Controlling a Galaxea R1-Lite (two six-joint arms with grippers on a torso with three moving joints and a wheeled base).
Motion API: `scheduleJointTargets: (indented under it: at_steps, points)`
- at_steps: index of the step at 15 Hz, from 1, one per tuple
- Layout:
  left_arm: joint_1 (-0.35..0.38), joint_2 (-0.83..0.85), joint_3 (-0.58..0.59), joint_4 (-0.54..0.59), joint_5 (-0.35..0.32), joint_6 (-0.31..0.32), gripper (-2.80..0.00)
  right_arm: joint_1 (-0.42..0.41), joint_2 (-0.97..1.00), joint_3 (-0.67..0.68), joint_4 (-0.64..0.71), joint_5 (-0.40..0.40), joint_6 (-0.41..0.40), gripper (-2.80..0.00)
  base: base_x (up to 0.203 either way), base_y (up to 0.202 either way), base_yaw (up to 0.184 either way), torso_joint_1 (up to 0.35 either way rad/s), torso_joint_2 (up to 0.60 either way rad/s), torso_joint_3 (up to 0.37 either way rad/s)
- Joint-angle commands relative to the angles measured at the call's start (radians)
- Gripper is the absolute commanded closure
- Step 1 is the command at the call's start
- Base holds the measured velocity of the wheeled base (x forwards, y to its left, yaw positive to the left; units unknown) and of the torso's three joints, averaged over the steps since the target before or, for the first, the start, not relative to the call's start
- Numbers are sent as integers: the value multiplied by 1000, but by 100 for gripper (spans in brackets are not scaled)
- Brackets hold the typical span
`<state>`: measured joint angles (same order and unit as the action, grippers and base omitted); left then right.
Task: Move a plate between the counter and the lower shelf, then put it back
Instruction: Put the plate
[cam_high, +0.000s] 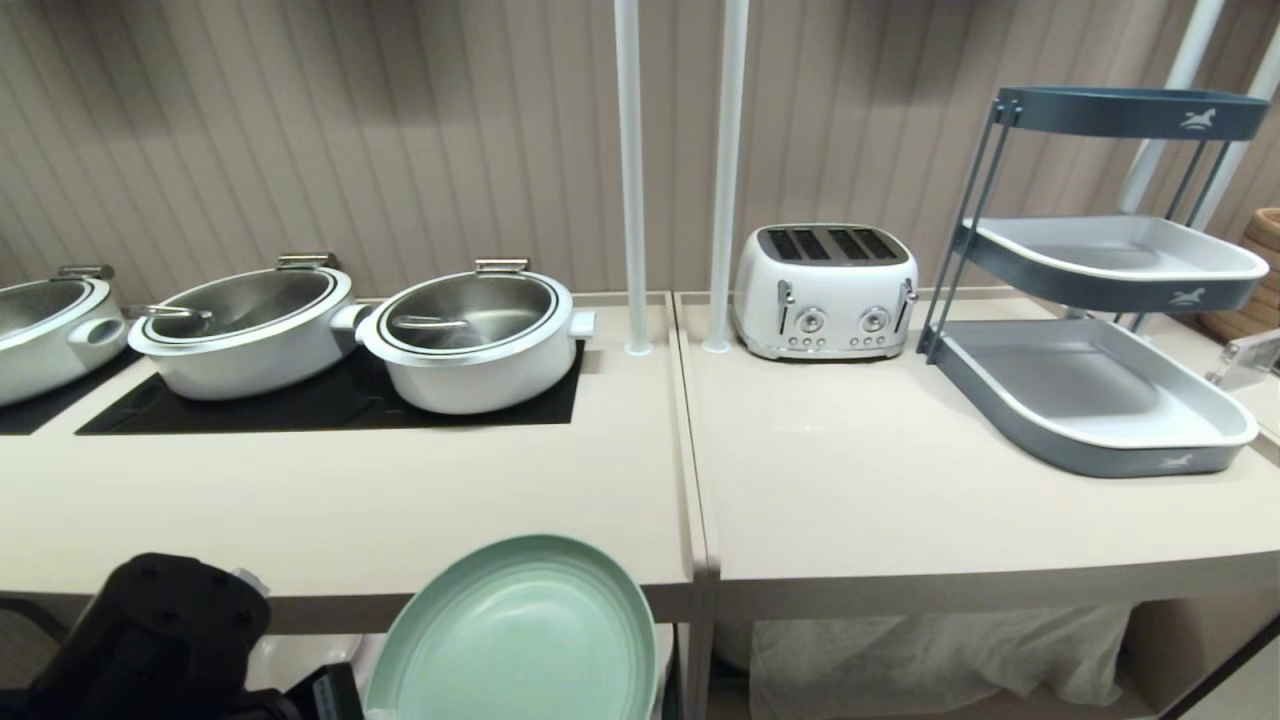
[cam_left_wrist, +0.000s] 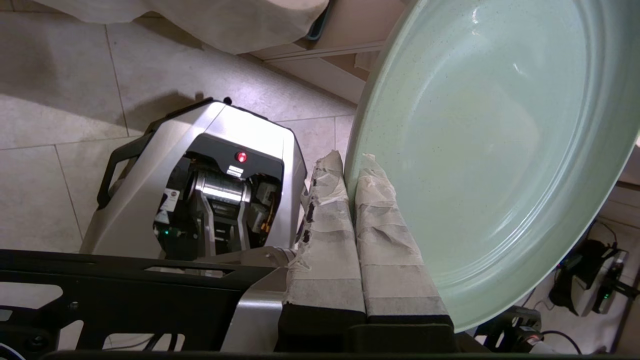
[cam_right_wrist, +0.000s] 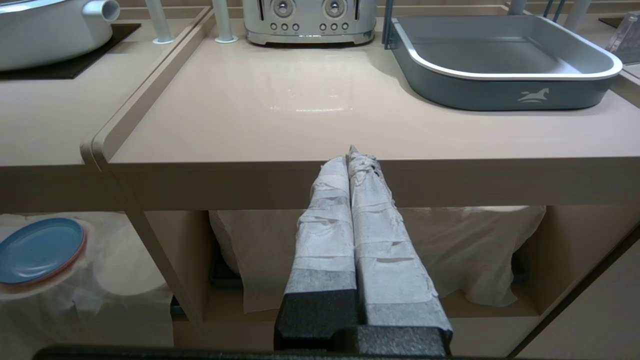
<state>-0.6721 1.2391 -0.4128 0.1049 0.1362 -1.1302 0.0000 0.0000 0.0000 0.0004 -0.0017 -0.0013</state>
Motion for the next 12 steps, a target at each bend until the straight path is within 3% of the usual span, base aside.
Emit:
scheduleJointTargets:
  at_steps: [1, 12]
  points:
    - [8, 2, -1, 1, 0, -6, 0, 0, 0, 0, 0, 0, 0, 0, 0, 0, 0, 0, 0, 0]
    - [26, 11, 6, -2, -4, -2, 0, 0, 0, 0, 0, 0, 0, 0, 0, 0, 0, 0, 0, 0]
